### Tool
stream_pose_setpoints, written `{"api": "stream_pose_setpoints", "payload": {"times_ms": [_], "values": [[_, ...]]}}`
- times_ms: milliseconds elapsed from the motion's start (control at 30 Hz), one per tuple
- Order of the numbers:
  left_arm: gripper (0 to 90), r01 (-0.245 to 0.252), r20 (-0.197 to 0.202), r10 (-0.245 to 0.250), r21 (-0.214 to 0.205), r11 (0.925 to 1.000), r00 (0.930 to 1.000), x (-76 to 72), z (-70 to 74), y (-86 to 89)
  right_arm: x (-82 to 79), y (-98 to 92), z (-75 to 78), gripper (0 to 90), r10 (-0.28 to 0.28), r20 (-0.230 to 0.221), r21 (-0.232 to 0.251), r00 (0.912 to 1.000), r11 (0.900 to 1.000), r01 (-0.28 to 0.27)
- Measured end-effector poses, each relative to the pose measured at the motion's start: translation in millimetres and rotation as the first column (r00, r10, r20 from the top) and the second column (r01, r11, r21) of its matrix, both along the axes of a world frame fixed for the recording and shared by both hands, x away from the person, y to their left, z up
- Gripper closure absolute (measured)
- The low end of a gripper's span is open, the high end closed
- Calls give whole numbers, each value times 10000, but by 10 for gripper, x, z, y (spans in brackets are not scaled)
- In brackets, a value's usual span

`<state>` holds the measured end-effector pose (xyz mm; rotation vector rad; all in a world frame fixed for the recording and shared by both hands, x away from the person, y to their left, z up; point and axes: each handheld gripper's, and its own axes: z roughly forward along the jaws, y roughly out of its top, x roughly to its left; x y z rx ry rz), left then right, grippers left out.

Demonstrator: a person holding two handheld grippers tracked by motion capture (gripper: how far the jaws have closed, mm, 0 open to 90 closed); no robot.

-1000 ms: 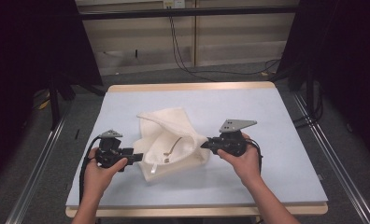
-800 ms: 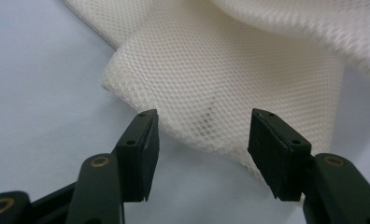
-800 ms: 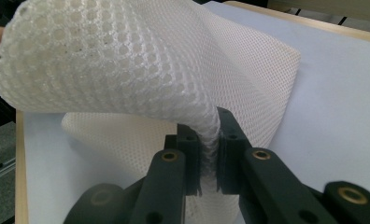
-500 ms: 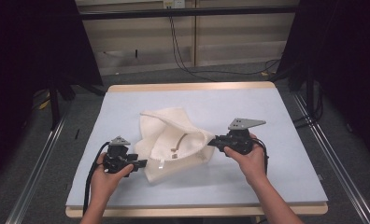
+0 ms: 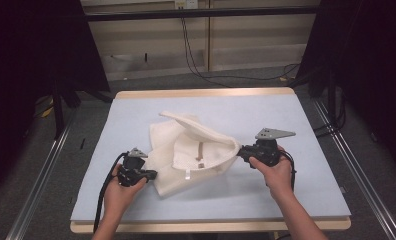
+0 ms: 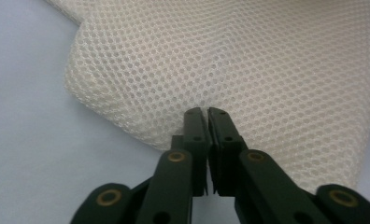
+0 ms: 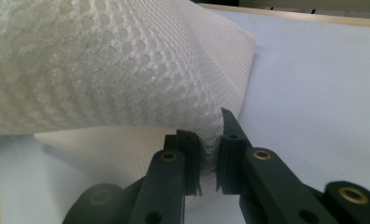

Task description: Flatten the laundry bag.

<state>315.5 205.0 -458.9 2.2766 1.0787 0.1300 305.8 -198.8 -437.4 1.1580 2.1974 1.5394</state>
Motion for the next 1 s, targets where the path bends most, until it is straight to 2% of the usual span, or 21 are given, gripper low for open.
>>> {"api": "stream_pose_setpoints", "payload": {"times_ms": [33, 200, 367, 433, 567, 700, 833, 1000], "values": [[892, -121, -17, 121, -60, 9999, 9999, -1, -11, -18, -2, -21, -13, 821, -121, -59, 57, 9999, 9999, 121], [893, -99, -101, 98, -27, 9999, 9999, 6, -8, -17, 1, -128, -83, 820, -445, -253, 62, 9987, 9990, 446], [895, -101, 10, 101, -98, 9999, 9999, -2, -20, -11, 34, -204, -143, 820, -635, -367, -37, 9973, 9980, 634], [895, -110, 41, 110, -68, 9999, 9999, -4, -22, -14, 47, -231, -168, 820, -740, -546, 18, 9958, 9972, 742], [900, -102, -11, 102, -92, 9999, 9999, -4, -27, -19, 85, -274, -214, 820, -806, -678, 30, 9944, 9967, 810], [900, -113, 12, 113, -151, 9998, 9999, 1, -35, -12, 140, -339, -277, 818, -967, -896, 13, 9913, 9953, 972], [900, -63, 34, 63, -121, 9999, 10000, 0, -35, -17, 190, -405, -341, 813, -1126, -1296, 83, 9852, 9934, 1147], [900, -84, 61, 84, -102, 9999, 9999, -7, -36, -18, 216, -431, -382, 789, -1289, -1571, -116, 9791, 9916, 1287]]}}
